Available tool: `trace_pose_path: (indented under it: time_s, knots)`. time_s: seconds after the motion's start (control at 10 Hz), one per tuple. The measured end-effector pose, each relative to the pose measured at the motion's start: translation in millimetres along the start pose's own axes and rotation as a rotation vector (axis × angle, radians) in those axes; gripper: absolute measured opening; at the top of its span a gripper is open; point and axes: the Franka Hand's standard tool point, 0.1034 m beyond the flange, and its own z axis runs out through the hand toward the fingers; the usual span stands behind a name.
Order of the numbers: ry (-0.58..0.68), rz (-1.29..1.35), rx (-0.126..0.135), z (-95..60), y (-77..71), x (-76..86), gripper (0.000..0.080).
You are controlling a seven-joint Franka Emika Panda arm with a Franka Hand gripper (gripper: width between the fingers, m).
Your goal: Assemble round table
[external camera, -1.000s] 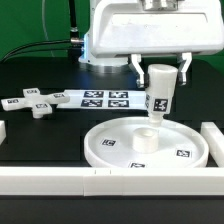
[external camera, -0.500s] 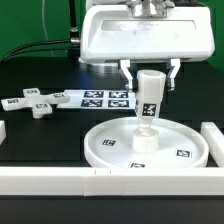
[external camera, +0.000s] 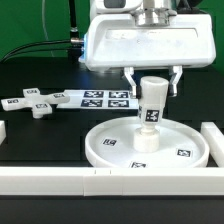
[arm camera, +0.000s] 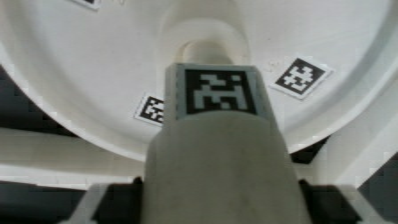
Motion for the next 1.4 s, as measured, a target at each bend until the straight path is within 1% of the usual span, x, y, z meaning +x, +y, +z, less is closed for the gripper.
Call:
trace_pose_path:
  time_s: [0.4, 0.6, 0.9, 1.0, 1.1, 1.2, 1.3, 1.4]
  knots:
    - [-0.011, 0.0, 0.002, 6.2, -0.5, -4.8, 0.0409]
    - [-0.023, 0.001, 0.004, 11.2, -1.2, -10.5, 0.0409]
    - [-0.026, 0.001, 0.004, 12.9, -1.3, -12.3, 0.0409]
    - [-0.027, 0.001, 0.004, 13.2, -1.4, -12.6, 0.0574]
    - [-0.027, 0.001, 0.005, 13.4, -1.4, -12.8, 0.0626]
    - [-0.029, -0.001, 0.005, 13.2, -1.2, -12.8, 0.0626]
    - [-0.038, -0.019, 0.004, 8.8, 2.3, -8.4, 0.0645]
    - [-0.044, -0.035, 0.001, 1.0, 9.4, -3.0, 0.0648]
